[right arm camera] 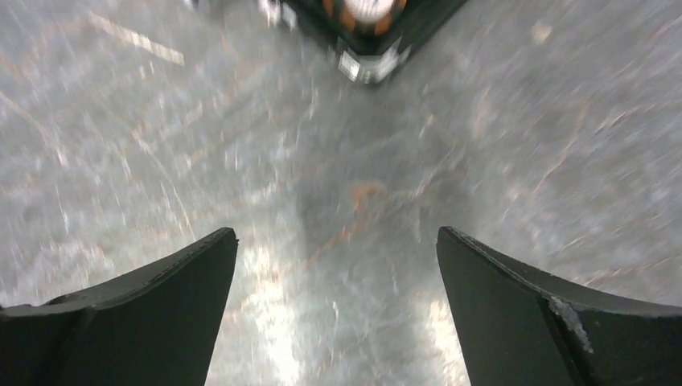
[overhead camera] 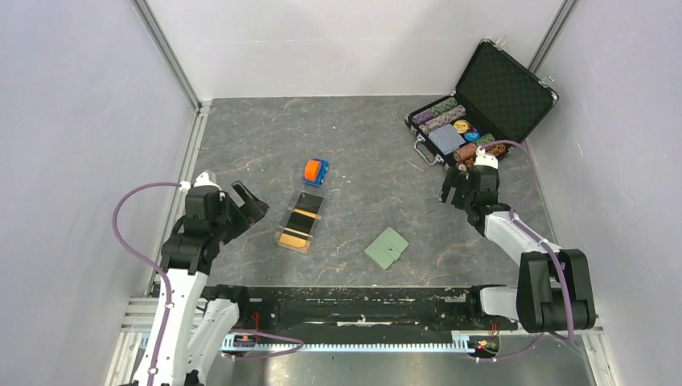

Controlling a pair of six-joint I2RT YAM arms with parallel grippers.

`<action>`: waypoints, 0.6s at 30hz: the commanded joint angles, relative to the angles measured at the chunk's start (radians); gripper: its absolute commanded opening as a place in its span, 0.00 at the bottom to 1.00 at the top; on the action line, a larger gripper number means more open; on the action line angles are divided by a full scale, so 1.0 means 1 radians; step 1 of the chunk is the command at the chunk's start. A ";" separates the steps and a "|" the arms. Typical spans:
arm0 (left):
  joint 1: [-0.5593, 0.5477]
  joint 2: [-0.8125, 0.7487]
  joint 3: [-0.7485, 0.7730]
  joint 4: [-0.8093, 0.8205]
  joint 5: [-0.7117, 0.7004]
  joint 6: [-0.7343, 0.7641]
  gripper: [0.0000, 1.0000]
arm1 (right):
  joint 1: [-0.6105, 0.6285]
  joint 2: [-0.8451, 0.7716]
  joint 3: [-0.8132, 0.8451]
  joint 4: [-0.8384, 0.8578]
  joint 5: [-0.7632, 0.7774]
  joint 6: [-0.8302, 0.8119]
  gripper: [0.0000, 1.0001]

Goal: Put the credit cards into the card holder
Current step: Pick up the card holder from the center of the board.

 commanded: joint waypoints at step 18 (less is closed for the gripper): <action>-0.204 0.431 0.220 0.173 0.383 0.095 1.00 | 0.049 -0.049 -0.067 -0.227 -0.582 0.102 0.98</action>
